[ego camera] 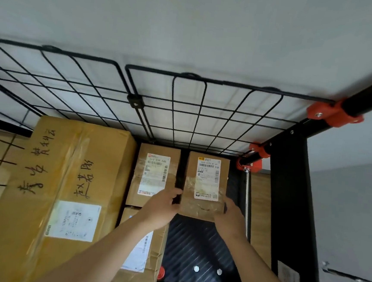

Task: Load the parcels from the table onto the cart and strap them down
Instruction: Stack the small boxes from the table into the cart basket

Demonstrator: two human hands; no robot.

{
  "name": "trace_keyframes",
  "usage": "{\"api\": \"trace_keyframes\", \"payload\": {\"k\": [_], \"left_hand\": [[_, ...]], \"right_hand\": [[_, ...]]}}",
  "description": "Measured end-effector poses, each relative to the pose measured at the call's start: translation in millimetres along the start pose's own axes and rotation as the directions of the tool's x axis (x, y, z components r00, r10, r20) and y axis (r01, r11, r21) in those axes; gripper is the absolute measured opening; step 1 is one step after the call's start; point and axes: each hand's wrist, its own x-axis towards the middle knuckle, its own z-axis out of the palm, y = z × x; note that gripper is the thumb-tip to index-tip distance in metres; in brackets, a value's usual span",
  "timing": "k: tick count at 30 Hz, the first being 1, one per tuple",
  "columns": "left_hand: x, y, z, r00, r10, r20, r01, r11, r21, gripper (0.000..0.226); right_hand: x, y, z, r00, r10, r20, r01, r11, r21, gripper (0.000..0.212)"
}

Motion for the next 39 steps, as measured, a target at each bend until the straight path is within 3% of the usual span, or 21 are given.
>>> {"api": "trace_keyframes", "payload": {"k": [4, 10, 17, 28, 39], "left_hand": [[-47.0, 0.8, -24.4, 0.997, 0.072, 0.013, -0.073, 0.956, 0.286, 0.035], [-107.0, 0.4, -64.2, 0.981, 0.177, -0.073, -0.142, 0.929, 0.343, 0.040], [-218.1, -10.2, -119.5, 0.921, 0.333, -0.204, -0.230, 0.885, 0.405, 0.041], [-414.4, -94.4, -230.9, 0.710, 0.531, -0.463, -0.308, 0.825, 0.475, 0.038], [-542.4, -220.1, -321.3, 0.573, 0.461, -0.678, -0.251, 0.886, 0.390, 0.040]], "right_hand": [[-48.5, -15.6, -9.0, 0.997, -0.050, 0.053, 0.054, 0.994, -0.090, 0.029], [-113.2, -57.5, -11.0, 0.996, -0.082, 0.045, 0.086, 0.991, -0.099, 0.038], [-220.0, -130.8, 5.1, 0.961, -0.277, -0.007, 0.275, 0.956, -0.101, 0.037], [-399.9, -229.7, 77.2, 0.817, -0.571, -0.086, 0.569, 0.821, -0.046, 0.035], [-515.0, -314.0, 190.3, 0.649, -0.761, 0.000, 0.761, 0.649, 0.002, 0.034]]}}
